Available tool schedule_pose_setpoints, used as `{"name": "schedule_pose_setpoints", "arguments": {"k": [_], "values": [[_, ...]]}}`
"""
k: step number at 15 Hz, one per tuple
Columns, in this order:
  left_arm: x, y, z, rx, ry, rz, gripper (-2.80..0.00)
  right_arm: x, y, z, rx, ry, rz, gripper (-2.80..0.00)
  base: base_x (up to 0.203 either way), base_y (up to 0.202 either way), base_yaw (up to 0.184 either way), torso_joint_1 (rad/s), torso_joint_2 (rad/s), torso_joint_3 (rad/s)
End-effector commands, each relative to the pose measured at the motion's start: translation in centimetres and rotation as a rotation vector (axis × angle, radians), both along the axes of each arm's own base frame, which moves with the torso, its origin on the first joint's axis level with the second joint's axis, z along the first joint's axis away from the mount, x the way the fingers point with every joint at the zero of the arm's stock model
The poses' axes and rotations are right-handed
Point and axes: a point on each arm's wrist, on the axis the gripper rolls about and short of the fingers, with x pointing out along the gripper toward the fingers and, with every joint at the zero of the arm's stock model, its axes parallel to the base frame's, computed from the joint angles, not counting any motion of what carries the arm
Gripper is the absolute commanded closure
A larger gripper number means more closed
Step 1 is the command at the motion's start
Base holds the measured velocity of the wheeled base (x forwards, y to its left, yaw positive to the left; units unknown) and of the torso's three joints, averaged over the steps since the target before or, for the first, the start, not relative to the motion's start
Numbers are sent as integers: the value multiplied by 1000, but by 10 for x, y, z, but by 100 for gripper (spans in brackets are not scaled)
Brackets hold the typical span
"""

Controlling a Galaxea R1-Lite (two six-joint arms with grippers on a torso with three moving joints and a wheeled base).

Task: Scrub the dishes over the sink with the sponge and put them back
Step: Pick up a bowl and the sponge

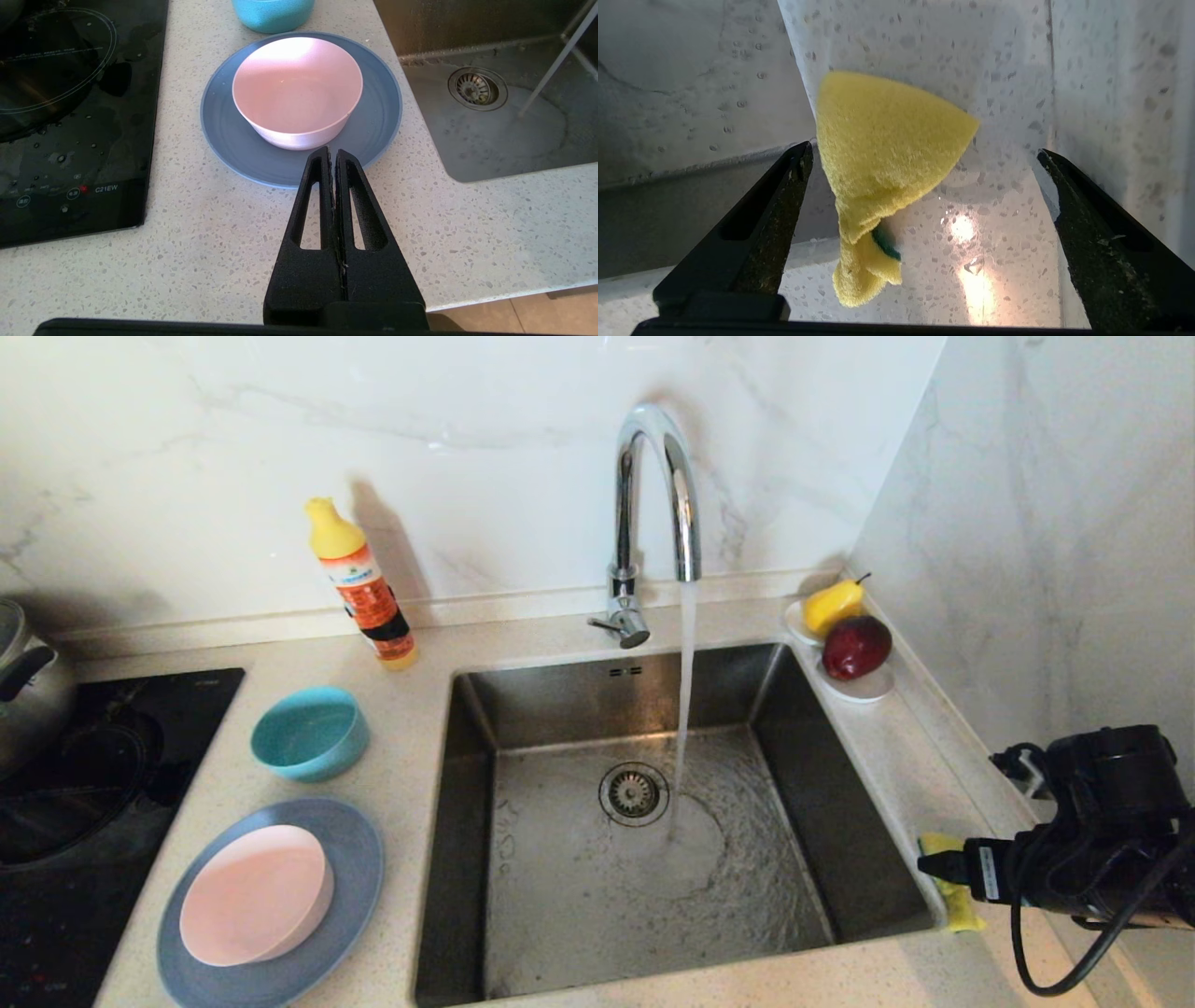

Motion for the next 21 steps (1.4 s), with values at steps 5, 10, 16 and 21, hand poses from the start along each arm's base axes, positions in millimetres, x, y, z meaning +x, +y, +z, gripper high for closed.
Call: {"name": "schedule_pose_setpoints", "arguments": {"k": [5,10,16,21], "values": [[0,0,0,1,1,0,0,0,0,-5,15,22,-16,-280,0,0,0,0,0,0],[0,0,0,1,1,-2,0,0,1,-5,17,21,-17,0,0,0,0,0,0,0],[0,0,0,1,1,0,0,0,2,-5,16,26,-12,0,0,0,0,0,0,0],[0,0,0,1,1,-2,0,-1,5,6,13,11,1,0,0,0,0,0,0,0]]}}
